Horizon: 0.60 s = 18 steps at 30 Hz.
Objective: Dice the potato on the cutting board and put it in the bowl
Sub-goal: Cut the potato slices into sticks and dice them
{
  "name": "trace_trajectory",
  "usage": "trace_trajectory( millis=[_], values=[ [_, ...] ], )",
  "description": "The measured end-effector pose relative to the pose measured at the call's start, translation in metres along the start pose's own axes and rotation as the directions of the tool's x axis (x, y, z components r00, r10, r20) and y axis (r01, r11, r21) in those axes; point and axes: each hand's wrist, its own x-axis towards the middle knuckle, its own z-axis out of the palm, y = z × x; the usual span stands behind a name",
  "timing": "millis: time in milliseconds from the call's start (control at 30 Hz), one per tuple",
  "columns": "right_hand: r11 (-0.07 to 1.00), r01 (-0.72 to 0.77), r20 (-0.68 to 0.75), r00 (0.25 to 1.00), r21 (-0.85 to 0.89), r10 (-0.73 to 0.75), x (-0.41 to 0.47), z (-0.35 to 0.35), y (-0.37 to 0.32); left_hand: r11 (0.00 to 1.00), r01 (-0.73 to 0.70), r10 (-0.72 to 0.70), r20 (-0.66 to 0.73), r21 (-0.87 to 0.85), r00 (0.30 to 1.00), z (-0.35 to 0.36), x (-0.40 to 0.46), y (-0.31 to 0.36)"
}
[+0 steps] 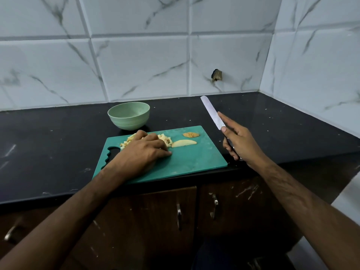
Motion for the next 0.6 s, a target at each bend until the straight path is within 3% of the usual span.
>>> trace_trajectory(
  millis=[167,300,433,600],
  values=[
    [1.0,-0.007,0.002,1.0,-0.008,0.007,0.002,0.001,0.001,0.994,0.105,-0.104,-0.129,-0.003,0.986,-0.004,0.007,0.006],
    [1.0,-0.005,0.007,1.0,-0.005,0.005,0.001,0.002,0.001,0.963,0.269,-0.262,-0.149,0.025,0.953,0.001,0.02,0.008],
    [1.0,-0.008,0.008,1.0,-0.003,0.008,0.001,0.001,0.001,0.926,0.377,-0.378,-0.024,-0.031,0.926,0.005,0.046,0.013],
    [1.0,-0.013,0.012,1.0,0.012,0.013,0.0,0.0,0.0,0.918,0.395,-0.385,0.156,-0.039,0.91,0.013,0.08,0.018]
  ],
)
